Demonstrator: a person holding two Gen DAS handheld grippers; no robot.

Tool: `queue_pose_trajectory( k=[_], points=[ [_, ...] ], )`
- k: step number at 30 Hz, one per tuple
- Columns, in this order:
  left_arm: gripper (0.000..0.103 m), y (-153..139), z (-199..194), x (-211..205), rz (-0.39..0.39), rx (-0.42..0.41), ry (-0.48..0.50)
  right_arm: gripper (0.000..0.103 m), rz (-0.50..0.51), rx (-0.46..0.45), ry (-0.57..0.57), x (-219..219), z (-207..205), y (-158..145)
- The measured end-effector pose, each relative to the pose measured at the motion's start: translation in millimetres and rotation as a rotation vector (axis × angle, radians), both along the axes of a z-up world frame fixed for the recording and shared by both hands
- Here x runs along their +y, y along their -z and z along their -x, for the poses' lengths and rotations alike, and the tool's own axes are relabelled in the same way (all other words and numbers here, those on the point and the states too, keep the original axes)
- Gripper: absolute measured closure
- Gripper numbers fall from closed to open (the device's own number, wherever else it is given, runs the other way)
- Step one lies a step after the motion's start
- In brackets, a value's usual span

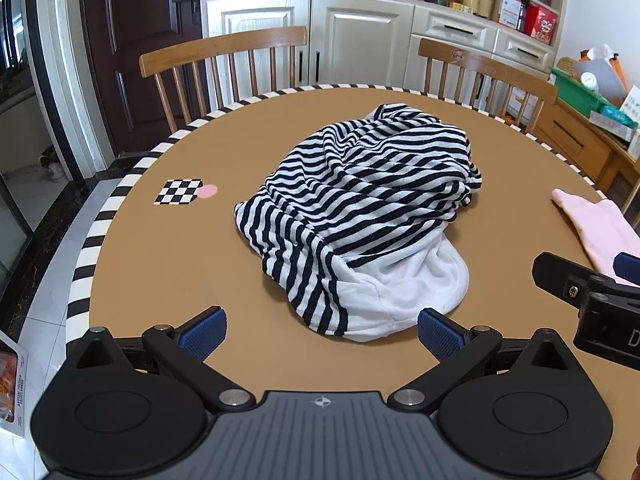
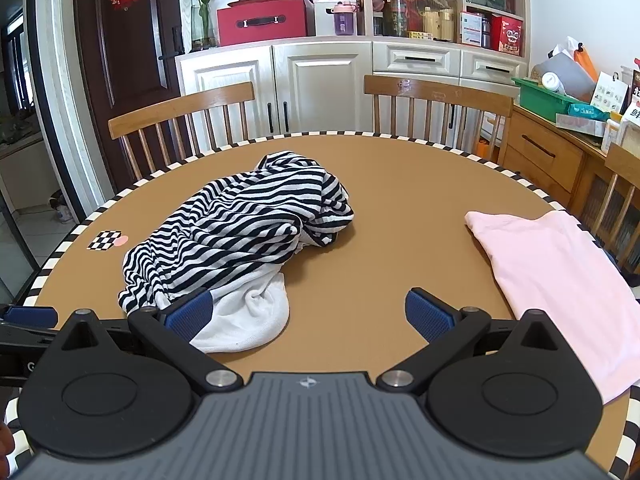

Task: Fold clothes

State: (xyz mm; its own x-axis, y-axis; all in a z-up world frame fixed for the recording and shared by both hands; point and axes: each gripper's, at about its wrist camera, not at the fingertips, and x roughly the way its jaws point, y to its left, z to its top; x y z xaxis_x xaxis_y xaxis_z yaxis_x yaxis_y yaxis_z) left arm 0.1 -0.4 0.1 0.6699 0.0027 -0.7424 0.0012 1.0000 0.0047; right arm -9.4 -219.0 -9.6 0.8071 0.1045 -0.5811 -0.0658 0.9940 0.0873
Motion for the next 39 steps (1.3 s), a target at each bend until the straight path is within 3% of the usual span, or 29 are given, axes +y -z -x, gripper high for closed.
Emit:
queue_pose_trajectory(
  k=[5, 39],
  points=[
    [0.001, 4, 2, -4, -0.004, -0.024, -0.003, 0.0, 0.0, 0.0, 0.003, 1, -1, 1],
    [0.001, 5, -10, 2, 0.027, 0.025, -0.012, 0.0, 0.002, 0.021, 0.003, 0, -5, 3]
  ],
)
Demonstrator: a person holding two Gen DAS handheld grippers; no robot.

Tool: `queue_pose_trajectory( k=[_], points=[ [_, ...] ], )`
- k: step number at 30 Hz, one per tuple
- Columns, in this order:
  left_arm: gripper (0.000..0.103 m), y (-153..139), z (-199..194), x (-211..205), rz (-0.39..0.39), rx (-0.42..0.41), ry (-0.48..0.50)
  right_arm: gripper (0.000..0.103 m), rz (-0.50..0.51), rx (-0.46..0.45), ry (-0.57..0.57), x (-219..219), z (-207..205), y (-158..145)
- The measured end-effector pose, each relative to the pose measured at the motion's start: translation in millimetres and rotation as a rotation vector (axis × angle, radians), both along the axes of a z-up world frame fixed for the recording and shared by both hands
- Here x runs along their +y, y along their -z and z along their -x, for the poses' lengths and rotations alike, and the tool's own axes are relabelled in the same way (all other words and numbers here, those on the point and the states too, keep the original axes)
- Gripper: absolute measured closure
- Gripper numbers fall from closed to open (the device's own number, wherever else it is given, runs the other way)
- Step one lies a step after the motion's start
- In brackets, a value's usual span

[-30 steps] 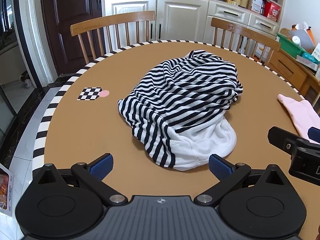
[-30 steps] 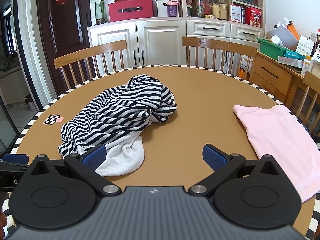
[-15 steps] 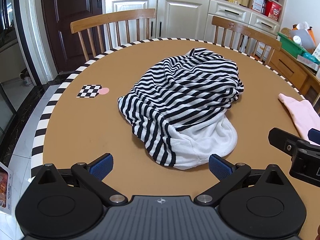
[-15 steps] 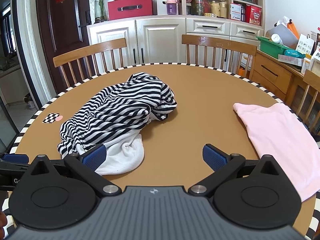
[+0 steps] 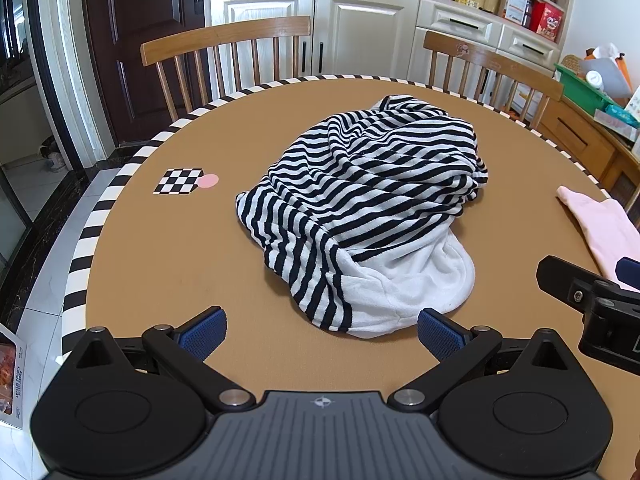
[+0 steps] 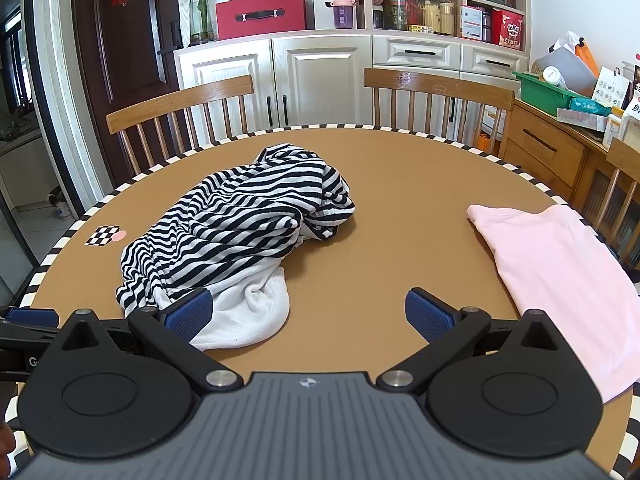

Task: Fold clothes

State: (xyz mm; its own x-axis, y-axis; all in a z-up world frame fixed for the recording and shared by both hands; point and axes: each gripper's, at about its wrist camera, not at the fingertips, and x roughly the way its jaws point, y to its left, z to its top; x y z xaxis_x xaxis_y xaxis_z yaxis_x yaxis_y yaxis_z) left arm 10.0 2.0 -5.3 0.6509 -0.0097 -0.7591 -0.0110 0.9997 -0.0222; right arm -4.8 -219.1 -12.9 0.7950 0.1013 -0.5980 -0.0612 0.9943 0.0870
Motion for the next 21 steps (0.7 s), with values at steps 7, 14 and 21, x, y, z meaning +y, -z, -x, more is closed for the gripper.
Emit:
queue_pose_trajectory(
  k=[7, 14, 21],
  points=[
    [0.001, 1.3, -0.8, 0.8, 0.002, 0.003, -0.003, 0.0, -0.002, 0.003, -0.002, 0.3, -0.2, 0.7],
    [0.001, 3.3, -0.5, 2.2, 0.003, 0.009, -0.01, 0.0, -0.003, 0.008, -0.002, 0.3, -1.1, 2.3],
    [0.001, 7.0, -3.0, 5.3, 0.005, 0.025, -0.024, 0.0, -0.011, 0.034, 0.004, -2.4, -6.1, 8.0]
  ],
)
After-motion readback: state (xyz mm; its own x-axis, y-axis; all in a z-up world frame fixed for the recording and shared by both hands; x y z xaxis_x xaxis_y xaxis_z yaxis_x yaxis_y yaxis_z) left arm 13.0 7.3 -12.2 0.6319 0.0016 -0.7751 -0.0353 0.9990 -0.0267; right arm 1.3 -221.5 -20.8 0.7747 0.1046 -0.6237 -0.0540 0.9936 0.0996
